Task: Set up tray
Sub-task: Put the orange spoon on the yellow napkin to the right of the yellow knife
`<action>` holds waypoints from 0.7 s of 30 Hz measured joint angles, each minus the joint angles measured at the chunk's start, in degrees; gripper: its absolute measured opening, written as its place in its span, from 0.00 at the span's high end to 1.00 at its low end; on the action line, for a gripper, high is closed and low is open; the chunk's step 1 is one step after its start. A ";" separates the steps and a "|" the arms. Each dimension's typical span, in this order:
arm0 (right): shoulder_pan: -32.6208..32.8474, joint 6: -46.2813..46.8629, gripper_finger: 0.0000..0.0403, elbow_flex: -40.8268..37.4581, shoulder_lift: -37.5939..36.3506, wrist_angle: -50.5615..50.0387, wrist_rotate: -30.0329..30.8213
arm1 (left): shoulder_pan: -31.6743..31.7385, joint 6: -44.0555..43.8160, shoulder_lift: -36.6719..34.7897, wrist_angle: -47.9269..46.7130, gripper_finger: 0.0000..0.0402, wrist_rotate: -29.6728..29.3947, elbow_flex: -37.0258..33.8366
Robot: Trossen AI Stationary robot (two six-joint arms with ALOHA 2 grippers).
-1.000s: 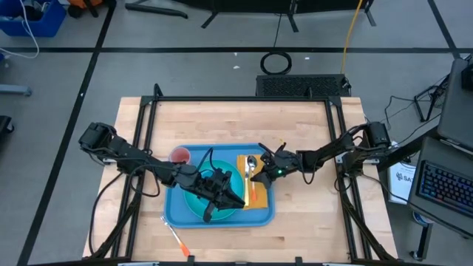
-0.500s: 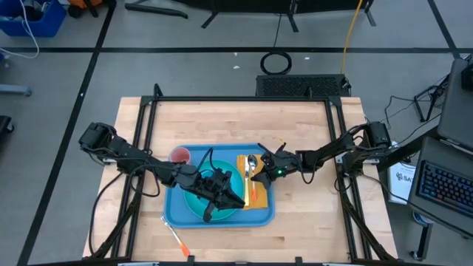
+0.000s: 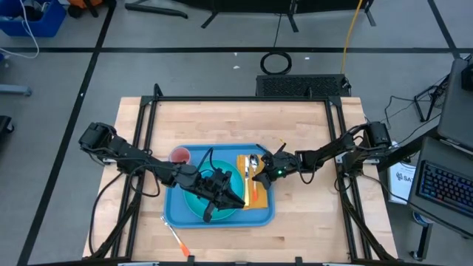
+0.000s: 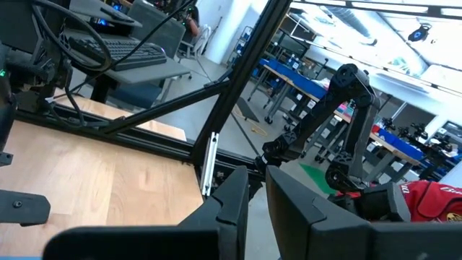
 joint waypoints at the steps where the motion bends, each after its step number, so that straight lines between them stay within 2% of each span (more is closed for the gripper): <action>1: 0.00 -0.18 0.97 0.00 0.00 -0.01 0.02 | 0.00 0.00 0.00 0.00 0.87 0.00 -0.02; 14: -0.02 -3.29 0.96 -0.01 0.04 -1.55 1.57 | 0.00 0.02 0.00 0.00 0.87 -0.02 -0.02; 21: -0.27 -0.67 0.90 -0.18 0.19 -0.93 1.30 | 0.00 0.01 0.00 0.00 0.87 0.00 -0.02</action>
